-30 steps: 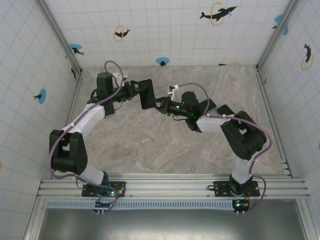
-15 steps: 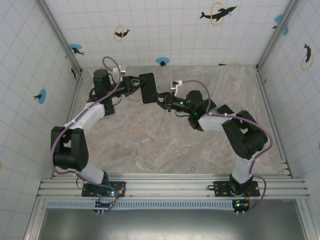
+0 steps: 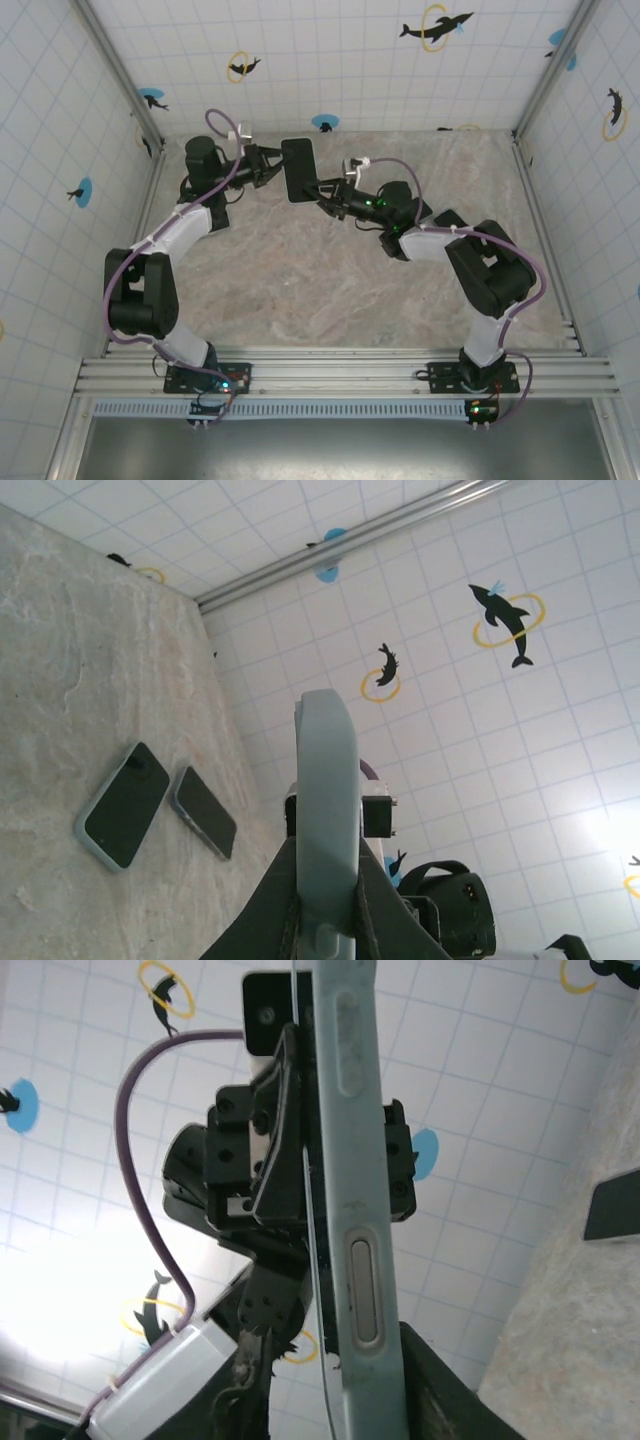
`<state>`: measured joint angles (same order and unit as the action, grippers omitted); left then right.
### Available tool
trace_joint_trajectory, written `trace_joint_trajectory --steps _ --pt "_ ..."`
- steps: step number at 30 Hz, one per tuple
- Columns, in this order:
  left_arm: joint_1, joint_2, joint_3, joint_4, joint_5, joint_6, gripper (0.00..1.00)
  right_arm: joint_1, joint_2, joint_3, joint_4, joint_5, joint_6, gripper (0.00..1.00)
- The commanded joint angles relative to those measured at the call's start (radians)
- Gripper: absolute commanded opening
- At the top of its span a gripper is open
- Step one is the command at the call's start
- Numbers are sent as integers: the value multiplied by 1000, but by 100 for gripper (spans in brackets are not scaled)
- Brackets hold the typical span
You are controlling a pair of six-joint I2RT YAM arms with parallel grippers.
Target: Take the phone out of the phone case
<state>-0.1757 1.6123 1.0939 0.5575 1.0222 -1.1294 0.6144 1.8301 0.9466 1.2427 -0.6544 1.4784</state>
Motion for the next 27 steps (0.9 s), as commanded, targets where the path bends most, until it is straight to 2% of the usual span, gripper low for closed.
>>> trace_joint_trajectory --steps 1,6,10,15,20,25,27 --pt "5 1 17 108 -33 -55 0 -13 -22 -8 66 4 -37 38" --pt "5 -10 -2 180 -126 -148 0 -7 -48 -32 51 33 -144 41" --pt "-7 -39 -21 202 -220 -193 0 10 -85 -82 63 116 -265 41" --pt "-30 -69 -34 203 -301 -202 0 47 -98 -114 106 220 -338 41" --pt "-53 -75 -48 234 -342 -210 0 81 -73 -79 129 246 -369 41" --pt "-71 -71 -55 266 -358 -221 0 109 -63 -34 72 262 -435 41" --pt "-77 -67 -55 268 -360 -222 0 110 -59 -25 75 307 -439 41"
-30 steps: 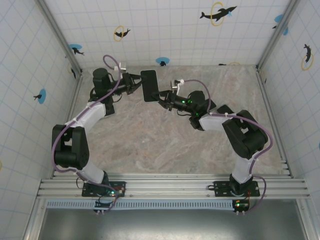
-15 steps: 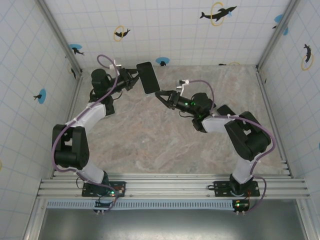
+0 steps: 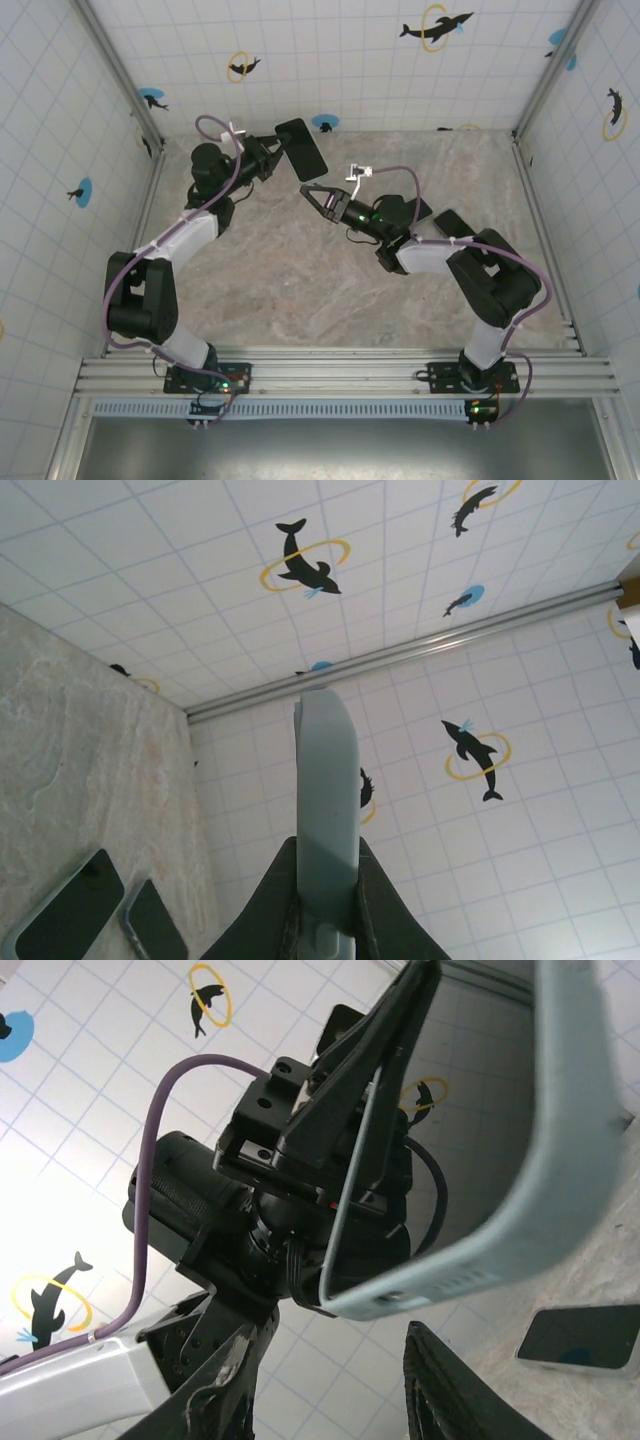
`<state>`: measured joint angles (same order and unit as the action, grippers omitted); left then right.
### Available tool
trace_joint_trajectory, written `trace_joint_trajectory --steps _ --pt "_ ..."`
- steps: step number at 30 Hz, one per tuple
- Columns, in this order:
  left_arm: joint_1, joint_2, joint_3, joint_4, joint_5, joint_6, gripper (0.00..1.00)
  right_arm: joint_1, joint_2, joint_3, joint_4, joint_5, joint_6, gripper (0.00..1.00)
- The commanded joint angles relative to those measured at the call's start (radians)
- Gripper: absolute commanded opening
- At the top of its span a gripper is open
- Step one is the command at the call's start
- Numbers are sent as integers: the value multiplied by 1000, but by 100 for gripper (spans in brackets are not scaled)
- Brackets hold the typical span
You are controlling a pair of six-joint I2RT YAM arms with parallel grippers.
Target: Take the phone out of the phone case
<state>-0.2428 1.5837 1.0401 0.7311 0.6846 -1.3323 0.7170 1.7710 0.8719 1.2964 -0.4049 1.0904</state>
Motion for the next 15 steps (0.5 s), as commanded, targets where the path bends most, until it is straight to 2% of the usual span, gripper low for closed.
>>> trace_joint_trajectory --steps 1,15 --pt "-13 -37 -1 95 -22 -19 0 7 3 54 26 65 -48 40" --pt "-24 -21 6 112 -17 -30 0 6 38 106 -7 110 -55 27"
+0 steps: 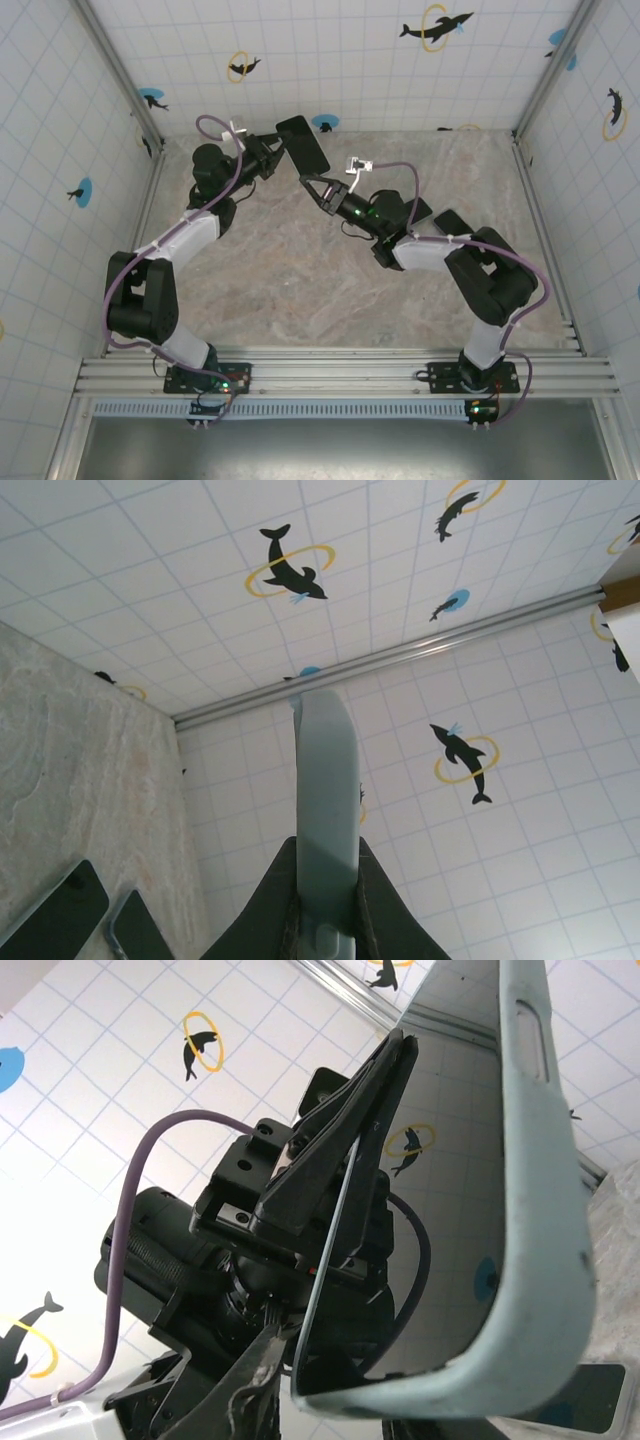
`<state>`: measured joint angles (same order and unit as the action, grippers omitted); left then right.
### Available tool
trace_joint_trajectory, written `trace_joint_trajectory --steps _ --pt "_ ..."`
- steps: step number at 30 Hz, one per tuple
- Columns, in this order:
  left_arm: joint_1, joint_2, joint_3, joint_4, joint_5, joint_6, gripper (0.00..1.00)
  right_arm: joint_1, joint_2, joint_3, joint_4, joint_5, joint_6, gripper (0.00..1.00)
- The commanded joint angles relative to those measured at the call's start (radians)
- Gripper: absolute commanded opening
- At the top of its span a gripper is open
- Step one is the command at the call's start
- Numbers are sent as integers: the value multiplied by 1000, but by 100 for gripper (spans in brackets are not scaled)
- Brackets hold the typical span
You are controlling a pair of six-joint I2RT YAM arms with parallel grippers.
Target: Take the phone out of the phone case
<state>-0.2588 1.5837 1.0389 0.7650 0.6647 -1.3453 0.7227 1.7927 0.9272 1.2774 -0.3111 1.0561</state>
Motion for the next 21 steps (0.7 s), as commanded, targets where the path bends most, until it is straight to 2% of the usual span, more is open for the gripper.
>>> trace_joint_trajectory --steps 1,15,21 --pt "-7 -21 7 78 0 -18 0 0 19 55 7 10 -28 26" --pt "-7 -16 46 36 18 -55 0 -18 -29 56 -179 2 -247 19" --pt "-9 -26 49 34 21 -68 0 -37 -42 50 -210 24 -264 17"
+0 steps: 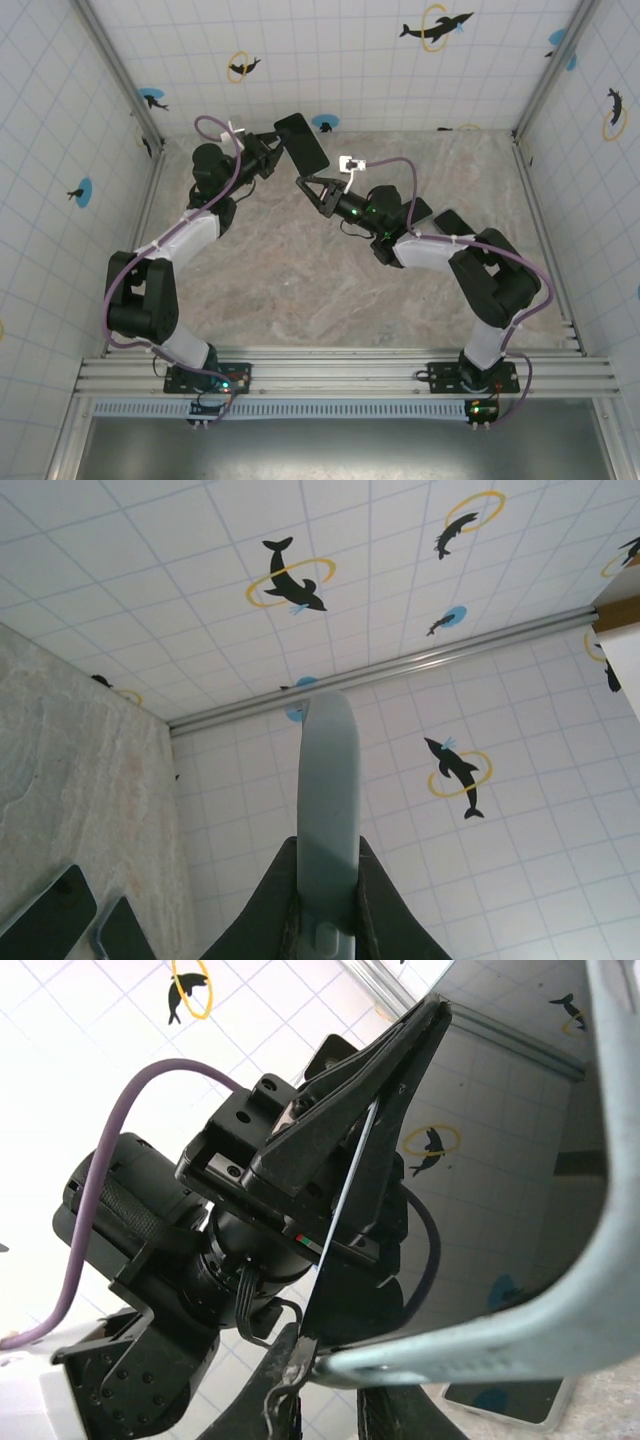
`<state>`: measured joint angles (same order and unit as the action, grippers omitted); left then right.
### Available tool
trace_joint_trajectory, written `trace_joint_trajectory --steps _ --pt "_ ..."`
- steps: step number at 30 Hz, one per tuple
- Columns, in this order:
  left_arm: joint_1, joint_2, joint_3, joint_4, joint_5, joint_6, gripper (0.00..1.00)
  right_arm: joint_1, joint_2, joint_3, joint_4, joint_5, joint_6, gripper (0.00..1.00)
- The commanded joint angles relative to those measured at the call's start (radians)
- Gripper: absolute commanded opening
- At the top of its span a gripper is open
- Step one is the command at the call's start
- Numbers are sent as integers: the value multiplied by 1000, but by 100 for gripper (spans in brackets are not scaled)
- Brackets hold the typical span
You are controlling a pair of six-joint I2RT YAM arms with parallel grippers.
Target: Take the phone out of the phone case
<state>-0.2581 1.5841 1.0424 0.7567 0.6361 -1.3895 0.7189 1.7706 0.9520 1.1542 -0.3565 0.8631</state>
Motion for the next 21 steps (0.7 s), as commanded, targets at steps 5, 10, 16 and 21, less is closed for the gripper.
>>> trace_joint_trajectory --steps 5,10,16,21 --pt "-10 -42 44 36 64 -18 0 -51 -12 33 -111 76 -38 14" --pt "-10 -58 48 6 81 15 0 -58 -1 49 -142 53 -22 12" --pt "-1 -57 79 -29 96 70 0 -78 -24 27 -188 7 -52 14" --pt "21 -45 108 -45 123 112 0 -112 -77 8 -253 -173 -163 24"
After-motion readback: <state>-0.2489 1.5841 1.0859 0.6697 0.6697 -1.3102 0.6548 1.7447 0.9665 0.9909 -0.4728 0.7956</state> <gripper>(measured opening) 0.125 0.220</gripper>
